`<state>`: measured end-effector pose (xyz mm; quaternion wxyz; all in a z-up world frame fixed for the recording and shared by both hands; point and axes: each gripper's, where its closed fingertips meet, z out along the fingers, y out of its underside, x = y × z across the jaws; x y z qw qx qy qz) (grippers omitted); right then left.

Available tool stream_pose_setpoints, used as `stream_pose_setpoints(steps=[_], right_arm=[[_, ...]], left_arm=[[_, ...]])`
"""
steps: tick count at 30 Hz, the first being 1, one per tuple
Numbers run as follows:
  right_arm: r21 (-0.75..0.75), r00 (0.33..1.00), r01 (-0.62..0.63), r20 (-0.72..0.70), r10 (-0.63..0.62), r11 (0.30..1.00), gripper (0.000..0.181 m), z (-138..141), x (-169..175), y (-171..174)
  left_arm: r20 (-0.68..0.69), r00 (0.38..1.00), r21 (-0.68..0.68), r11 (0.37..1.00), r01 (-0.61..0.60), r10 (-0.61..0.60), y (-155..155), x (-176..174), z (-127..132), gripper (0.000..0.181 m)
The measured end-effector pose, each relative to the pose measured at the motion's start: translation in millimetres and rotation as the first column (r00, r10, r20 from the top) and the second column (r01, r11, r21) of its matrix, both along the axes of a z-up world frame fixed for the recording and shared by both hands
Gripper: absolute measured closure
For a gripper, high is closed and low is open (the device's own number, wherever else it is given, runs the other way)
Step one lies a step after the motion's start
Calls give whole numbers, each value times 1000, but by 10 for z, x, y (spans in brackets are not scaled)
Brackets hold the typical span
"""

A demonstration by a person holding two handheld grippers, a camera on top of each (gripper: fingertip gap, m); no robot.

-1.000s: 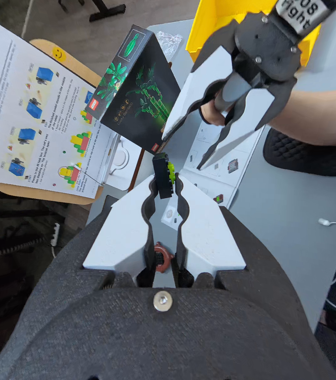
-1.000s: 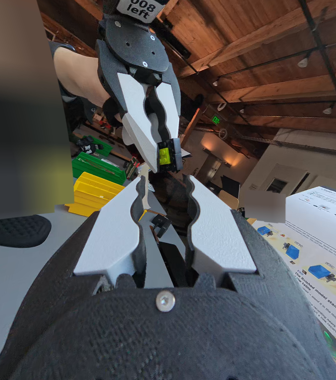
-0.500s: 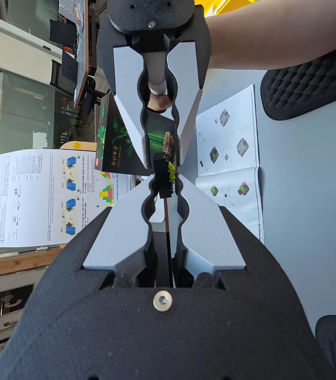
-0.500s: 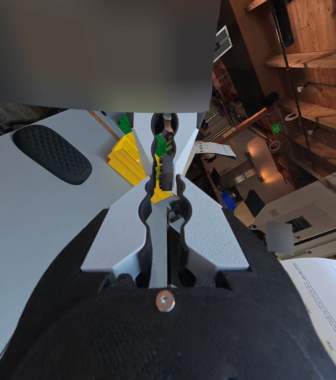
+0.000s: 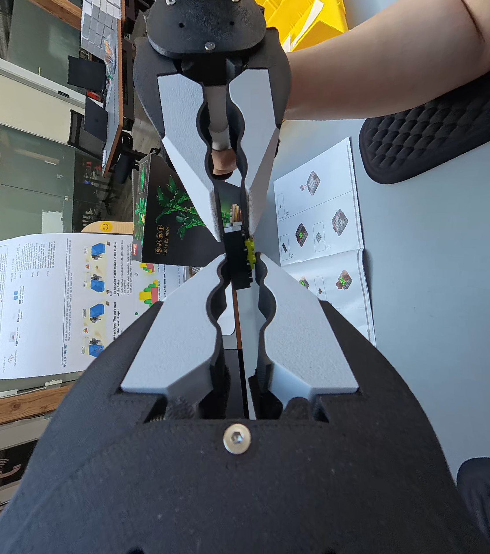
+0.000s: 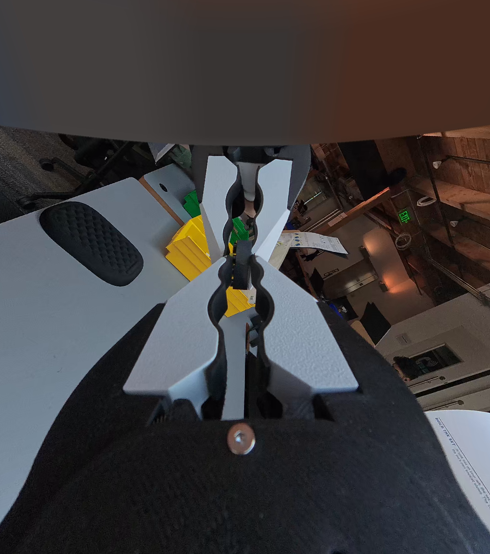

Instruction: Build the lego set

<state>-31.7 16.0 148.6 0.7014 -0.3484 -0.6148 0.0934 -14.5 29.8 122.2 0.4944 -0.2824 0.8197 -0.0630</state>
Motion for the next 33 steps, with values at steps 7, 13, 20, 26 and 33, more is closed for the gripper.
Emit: stream_pose_setpoints(steps=[7,13,20,26,33], right_arm=[[-28,1000,-2,19,2,1000,165,-29,12,-12],[-47,999,12,34,-11,999,166,-54,10,6],[-89,1000,-3,10,4,996,167,-15,15,-17],[-101,1000,2,7,-2,995,167,-14,18,3],[-94,1000,18,25,-16,995,168,-37,-7,7]], left_arm=[[15,1000,-31,999,15,-15,-26,19,1,168],[23,1000,-47,999,21,-20,-51,33,5,168],[29,999,-61,998,23,-21,-76,35,40,168],[27,1000,-63,998,9,-7,-61,36,43,168],[39,999,-60,998,6,-4,-53,15,19,169]])
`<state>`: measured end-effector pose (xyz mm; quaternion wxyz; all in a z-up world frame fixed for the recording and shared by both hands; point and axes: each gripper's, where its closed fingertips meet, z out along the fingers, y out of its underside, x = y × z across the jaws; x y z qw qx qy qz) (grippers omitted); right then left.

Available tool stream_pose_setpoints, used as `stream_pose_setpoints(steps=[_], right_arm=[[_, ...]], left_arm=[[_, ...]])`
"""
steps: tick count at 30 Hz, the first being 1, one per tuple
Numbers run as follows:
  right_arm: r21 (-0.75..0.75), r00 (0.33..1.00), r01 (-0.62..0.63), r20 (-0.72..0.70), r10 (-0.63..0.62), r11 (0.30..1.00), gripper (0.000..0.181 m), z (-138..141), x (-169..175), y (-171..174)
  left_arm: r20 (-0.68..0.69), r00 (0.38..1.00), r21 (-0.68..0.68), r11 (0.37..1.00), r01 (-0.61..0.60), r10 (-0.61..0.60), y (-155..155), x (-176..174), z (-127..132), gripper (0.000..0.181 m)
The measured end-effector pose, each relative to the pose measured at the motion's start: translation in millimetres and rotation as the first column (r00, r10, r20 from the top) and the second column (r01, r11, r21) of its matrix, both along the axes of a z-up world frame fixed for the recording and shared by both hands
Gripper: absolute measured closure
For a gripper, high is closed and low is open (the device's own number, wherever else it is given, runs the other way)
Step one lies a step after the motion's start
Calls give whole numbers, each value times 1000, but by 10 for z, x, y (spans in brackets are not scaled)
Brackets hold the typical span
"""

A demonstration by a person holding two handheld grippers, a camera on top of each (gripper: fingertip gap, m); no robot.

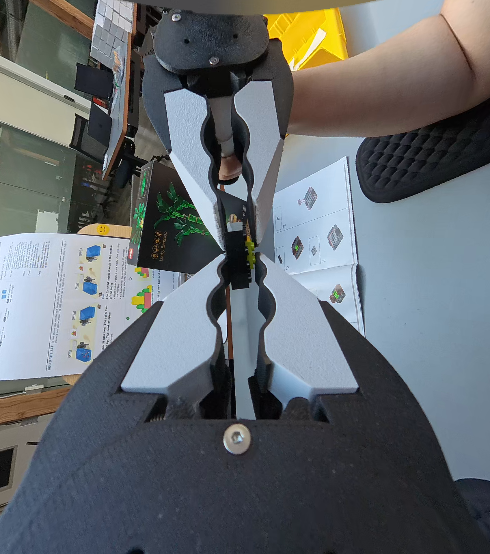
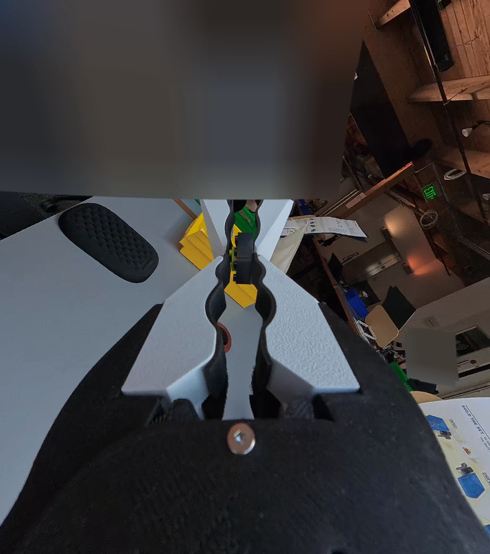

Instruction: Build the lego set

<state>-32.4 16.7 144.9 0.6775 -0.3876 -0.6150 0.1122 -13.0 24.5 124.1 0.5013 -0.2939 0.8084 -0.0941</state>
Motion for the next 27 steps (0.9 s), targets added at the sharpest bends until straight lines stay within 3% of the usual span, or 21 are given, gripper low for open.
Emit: stream_pose_setpoints(steps=[13,19,27], right_arm=[[46,1000,-22,2,22,999,166,31,-48,-79],[-34,1000,-16,1,16,999,166,13,-22,-44],[-153,977,-162,-165,136,975,167,192,52,-98]], left_arm=[[61,998,47,999,27,-30,-75,-42,63,168],[43,999,-33,999,-7,8,-70,-39,44,168],[167,986,-192,981,6,26,-147,2,255,167]])
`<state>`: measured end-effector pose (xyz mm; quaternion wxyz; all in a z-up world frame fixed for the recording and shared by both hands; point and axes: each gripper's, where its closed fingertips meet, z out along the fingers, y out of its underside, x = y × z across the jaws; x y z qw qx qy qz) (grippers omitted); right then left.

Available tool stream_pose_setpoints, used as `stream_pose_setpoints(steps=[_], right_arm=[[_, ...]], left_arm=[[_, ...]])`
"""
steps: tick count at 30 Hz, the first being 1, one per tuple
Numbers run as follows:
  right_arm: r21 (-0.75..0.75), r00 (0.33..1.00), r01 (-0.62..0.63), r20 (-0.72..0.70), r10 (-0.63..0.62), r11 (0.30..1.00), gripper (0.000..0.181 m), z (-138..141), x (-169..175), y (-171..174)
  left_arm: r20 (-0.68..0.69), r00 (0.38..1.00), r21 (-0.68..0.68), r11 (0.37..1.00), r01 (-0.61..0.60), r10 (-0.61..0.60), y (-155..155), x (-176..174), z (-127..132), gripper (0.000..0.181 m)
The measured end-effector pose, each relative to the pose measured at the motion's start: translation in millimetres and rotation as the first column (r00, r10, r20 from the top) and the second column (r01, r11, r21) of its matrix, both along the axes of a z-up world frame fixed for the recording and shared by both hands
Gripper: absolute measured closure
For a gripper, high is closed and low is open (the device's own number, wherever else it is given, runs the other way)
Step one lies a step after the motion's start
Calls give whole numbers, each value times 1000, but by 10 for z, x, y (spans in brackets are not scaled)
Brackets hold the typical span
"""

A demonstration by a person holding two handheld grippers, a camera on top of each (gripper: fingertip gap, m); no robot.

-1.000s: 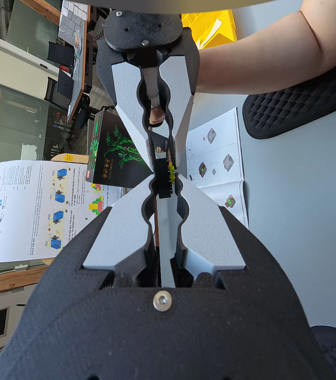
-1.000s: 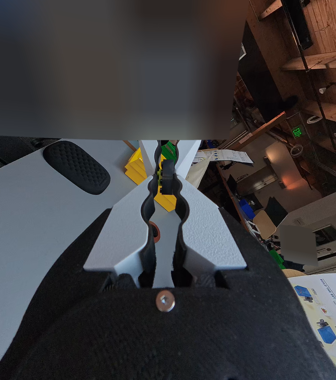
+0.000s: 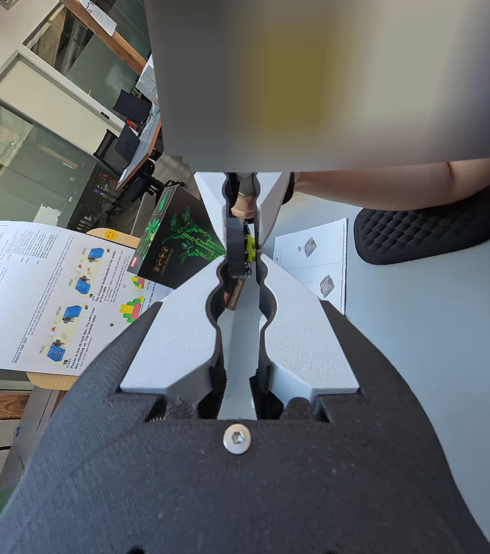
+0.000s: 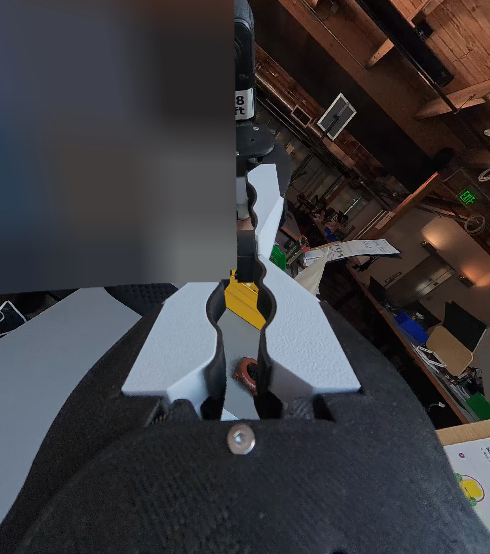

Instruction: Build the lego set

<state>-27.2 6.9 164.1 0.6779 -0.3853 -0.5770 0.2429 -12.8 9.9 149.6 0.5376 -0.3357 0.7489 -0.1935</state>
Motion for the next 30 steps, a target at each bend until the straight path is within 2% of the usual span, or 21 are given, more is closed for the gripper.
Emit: stream_pose_setpoints(steps=[4,10,15,22,30], right_arm=[[-52,999,-35,-27,34,998,167,15,-5,10],[-152,999,-35,-31,30,988,166,-17,39,98],[-153,1000,-24,1,25,988,166,-60,79,91],[-112,999,27,42,-22,993,165,-106,154,115],[-116,999,0,43,5,993,171,-114,135,86]], left_arm=[[40,999,-44,999,-3,5,-5,0,30,167],[-11,998,-139,988,-70,69,68,14,-11,168],[-65,994,-150,984,-96,87,75,23,-73,168],[-93,990,-96,989,-112,103,102,22,-142,168],[-116,988,-88,989,-115,105,97,45,-145,168]])
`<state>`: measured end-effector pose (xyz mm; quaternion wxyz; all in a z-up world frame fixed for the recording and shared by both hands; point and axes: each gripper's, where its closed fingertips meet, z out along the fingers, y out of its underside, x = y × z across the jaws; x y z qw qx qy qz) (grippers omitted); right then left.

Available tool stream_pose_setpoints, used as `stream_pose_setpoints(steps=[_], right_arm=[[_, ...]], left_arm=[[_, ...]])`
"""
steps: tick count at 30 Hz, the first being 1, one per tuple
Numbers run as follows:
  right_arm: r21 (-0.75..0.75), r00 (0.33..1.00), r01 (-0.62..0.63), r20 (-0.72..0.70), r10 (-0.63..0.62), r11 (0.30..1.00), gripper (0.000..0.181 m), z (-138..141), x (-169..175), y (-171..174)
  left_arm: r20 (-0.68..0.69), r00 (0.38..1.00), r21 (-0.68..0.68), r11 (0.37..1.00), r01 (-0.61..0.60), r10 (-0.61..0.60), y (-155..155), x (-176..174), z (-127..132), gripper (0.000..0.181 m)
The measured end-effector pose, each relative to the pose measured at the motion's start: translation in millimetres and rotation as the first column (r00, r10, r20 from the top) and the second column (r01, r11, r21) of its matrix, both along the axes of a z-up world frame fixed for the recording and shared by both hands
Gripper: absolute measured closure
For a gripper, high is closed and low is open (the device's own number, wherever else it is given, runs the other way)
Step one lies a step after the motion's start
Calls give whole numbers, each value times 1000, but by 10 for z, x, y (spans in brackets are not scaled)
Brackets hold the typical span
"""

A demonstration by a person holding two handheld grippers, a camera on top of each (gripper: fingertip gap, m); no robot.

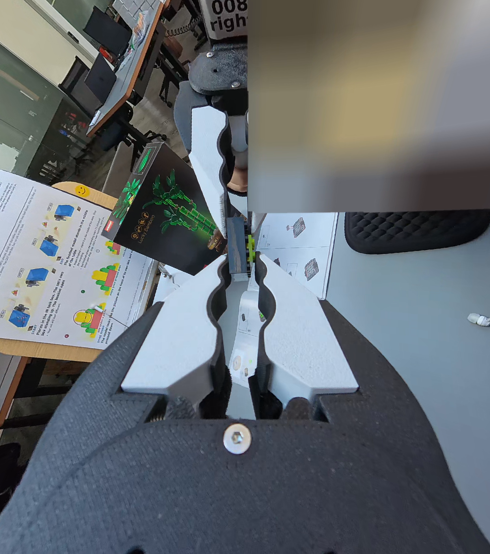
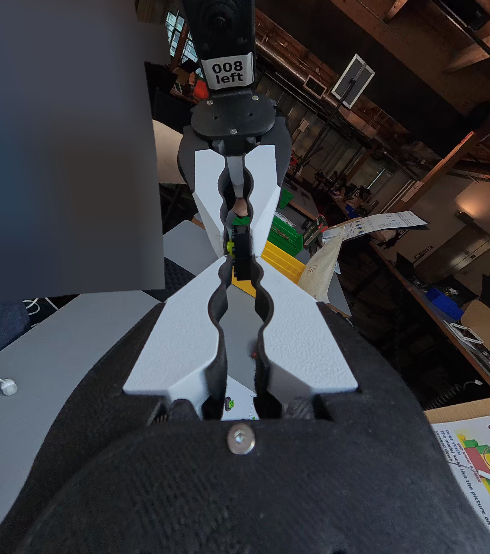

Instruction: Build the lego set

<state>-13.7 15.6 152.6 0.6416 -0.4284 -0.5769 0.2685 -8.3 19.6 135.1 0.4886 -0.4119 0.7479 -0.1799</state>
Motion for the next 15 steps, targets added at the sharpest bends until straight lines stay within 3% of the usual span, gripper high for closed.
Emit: stream_pose_setpoints(steps=[11,13,15], right_arm=[[-40,1000,-19,-17,18,999,170,-18,-9,43],[-59,999,-39,-19,38,997,153,-48,-27,54],[-68,1000,-27,-17,26,997,159,-67,-45,101]], left_arm=[[-30,999,1,1000,-24,24,38,-11,-13,168],[-71,996,39,998,-56,59,89,-25,-61,168],[-110,990,85,994,-74,83,122,-34,-116,168]])
